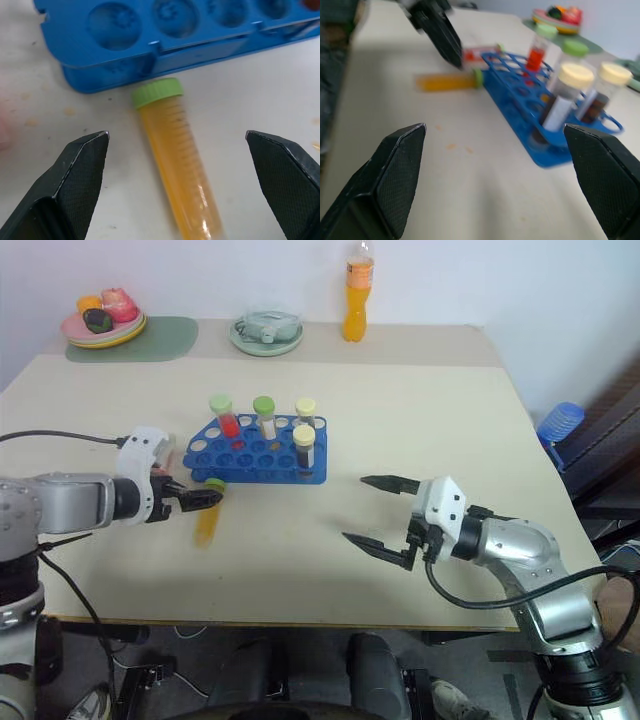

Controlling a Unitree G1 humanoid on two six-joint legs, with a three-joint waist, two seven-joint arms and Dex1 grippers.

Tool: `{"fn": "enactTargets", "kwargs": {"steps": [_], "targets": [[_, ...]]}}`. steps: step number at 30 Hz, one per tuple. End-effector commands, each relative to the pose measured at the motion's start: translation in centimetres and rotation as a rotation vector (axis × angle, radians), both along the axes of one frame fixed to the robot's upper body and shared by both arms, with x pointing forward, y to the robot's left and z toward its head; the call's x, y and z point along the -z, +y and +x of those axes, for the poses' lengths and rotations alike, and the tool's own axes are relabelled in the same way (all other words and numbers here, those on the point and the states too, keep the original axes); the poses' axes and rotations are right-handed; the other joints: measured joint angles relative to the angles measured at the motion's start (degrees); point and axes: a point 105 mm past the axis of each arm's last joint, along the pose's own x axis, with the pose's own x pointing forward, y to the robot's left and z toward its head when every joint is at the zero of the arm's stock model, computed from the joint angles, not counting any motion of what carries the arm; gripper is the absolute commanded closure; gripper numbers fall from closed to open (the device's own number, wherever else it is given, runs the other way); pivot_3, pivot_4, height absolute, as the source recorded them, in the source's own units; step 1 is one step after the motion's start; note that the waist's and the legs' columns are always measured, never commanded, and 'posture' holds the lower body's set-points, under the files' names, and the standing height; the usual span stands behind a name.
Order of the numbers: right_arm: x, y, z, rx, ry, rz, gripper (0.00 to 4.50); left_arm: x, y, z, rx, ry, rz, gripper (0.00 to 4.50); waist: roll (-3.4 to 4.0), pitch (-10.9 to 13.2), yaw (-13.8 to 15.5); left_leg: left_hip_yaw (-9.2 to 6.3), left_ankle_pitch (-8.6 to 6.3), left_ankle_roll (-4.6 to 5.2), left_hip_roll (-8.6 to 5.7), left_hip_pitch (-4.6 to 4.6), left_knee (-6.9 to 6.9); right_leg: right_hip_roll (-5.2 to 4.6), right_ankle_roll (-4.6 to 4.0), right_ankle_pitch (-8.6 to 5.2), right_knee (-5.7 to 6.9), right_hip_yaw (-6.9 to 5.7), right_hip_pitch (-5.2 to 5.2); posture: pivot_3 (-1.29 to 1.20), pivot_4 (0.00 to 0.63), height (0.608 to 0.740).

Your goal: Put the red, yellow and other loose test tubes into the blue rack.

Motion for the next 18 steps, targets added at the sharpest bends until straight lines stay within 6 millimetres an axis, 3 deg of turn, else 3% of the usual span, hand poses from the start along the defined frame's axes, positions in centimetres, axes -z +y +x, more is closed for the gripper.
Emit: {"fn": "enactTargets", "kwargs": {"steps": [1,14,17,18], "targets": [[-1.2,0.2,-0.4,-0.011,-0.043,0.011,0.02,-0.6,0.5,0.3,-0.031,0.01,0.048,0.0,0.0,0.0,-0.1,0.0,0.0,0.0,0.0,0.0,0.0,0.0,0.0,0.0,0.0,0.0,0.0,0.0,0.15,0.74],[-0.9,-0.1,-0.5,0.013,-0.047,0.007,0.02,2.1,-1.4,1.7,-0.221,0.188,-0.006,0.0,0.0,-0.01,0.19,-0.04,0.01,-0.01,-0.04,0.01,0.0,-0.08,0.01,0.0,0.02,0.01,0.0,0.0,0.15,0.74],[-0.8,-0.2,-0.4,0.019,-0.049,0.007,0.0,2.0,-1.8,1.6,-0.276,0.204,-0.007,0.81,0.0,-0.01,0.26,-0.07,0.01,-0.01,-0.05,0.02,0.0,-0.12,0.01,0.0,0.02,0.01,0.01,0.0,0.15,0.74],[-0.8,-0.2,-0.5,0.021,-0.049,0.008,0.0,1.9,-1.9,1.5,-0.28,0.203,-0.005,1.31,0.0,-0.01,0.3,-0.07,0.01,-0.01,-0.05,0.02,0.0,-0.12,0.0,0.0,0.01,0.01,0.01,0.0,0.15,0.74]]}}
